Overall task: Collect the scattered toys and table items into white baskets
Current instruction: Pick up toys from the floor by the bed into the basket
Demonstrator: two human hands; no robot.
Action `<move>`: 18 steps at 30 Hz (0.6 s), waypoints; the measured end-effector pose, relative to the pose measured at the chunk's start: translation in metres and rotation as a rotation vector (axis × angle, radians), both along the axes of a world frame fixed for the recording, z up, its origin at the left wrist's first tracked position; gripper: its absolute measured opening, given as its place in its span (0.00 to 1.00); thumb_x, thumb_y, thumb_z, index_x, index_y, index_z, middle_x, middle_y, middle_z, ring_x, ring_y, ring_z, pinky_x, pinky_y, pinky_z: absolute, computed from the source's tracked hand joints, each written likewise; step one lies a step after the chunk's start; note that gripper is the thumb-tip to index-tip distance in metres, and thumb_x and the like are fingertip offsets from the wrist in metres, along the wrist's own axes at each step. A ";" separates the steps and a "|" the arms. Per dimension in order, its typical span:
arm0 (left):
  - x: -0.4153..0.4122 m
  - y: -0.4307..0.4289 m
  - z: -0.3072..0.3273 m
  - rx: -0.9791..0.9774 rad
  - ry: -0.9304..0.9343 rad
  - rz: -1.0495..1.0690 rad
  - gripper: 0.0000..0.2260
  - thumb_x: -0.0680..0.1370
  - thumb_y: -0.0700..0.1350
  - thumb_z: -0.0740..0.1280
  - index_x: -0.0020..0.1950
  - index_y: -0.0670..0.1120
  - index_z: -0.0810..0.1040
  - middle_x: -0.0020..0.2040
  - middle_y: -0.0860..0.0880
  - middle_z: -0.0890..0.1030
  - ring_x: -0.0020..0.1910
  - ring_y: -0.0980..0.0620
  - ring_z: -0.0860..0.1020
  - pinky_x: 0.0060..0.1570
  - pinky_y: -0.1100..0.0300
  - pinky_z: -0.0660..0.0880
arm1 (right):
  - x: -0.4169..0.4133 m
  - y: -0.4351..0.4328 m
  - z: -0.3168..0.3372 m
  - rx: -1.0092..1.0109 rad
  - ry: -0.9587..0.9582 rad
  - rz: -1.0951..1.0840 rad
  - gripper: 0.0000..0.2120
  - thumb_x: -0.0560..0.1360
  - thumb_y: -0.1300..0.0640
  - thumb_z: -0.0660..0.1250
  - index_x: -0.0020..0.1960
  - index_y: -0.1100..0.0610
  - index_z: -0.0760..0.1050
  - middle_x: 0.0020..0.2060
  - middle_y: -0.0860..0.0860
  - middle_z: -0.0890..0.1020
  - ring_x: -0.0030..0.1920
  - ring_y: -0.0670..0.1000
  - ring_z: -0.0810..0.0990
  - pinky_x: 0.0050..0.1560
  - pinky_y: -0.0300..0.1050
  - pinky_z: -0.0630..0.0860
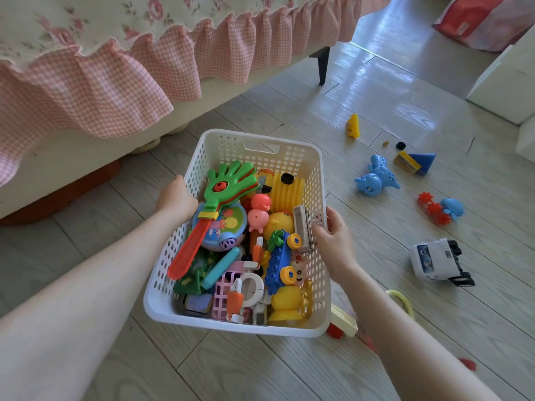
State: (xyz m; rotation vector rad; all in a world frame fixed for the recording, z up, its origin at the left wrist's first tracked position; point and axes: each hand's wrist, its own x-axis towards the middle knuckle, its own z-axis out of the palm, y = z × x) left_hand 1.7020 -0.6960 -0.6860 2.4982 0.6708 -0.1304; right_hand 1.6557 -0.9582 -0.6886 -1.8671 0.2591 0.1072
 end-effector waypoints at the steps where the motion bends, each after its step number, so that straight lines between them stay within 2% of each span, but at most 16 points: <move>1: -0.001 -0.001 0.001 -0.003 0.003 -0.002 0.12 0.75 0.32 0.58 0.59 0.35 0.68 0.58 0.35 0.74 0.56 0.36 0.73 0.46 0.50 0.69 | -0.001 0.001 0.002 0.024 -0.004 -0.008 0.14 0.78 0.62 0.60 0.51 0.42 0.71 0.51 0.49 0.80 0.49 0.46 0.80 0.48 0.45 0.79; 5: -0.015 -0.002 0.004 -0.025 0.024 -0.019 0.13 0.76 0.32 0.58 0.60 0.35 0.68 0.59 0.34 0.73 0.57 0.36 0.73 0.49 0.49 0.71 | -0.015 0.000 0.012 0.078 -0.007 -0.010 0.15 0.78 0.64 0.59 0.52 0.44 0.72 0.50 0.50 0.81 0.51 0.49 0.80 0.49 0.48 0.79; 11: -0.066 0.001 -0.001 -0.027 0.020 -0.003 0.11 0.77 0.33 0.58 0.59 0.33 0.68 0.57 0.33 0.74 0.55 0.35 0.73 0.46 0.50 0.69 | -0.067 -0.002 0.016 0.101 -0.053 0.013 0.17 0.78 0.63 0.59 0.49 0.39 0.73 0.45 0.42 0.81 0.44 0.41 0.82 0.40 0.36 0.79; 15: -0.093 0.002 -0.003 -0.009 0.019 -0.001 0.10 0.77 0.33 0.58 0.57 0.33 0.68 0.56 0.32 0.75 0.54 0.35 0.73 0.43 0.53 0.66 | -0.095 0.000 0.012 0.120 -0.034 0.040 0.15 0.78 0.63 0.59 0.53 0.44 0.73 0.50 0.47 0.81 0.50 0.45 0.81 0.48 0.43 0.80; 18: -0.101 0.002 -0.002 0.000 0.021 -0.004 0.08 0.77 0.34 0.58 0.55 0.34 0.68 0.54 0.33 0.75 0.53 0.35 0.73 0.41 0.54 0.65 | -0.103 -0.005 0.009 0.201 0.008 0.053 0.13 0.78 0.61 0.60 0.53 0.43 0.74 0.49 0.47 0.82 0.49 0.47 0.82 0.46 0.43 0.81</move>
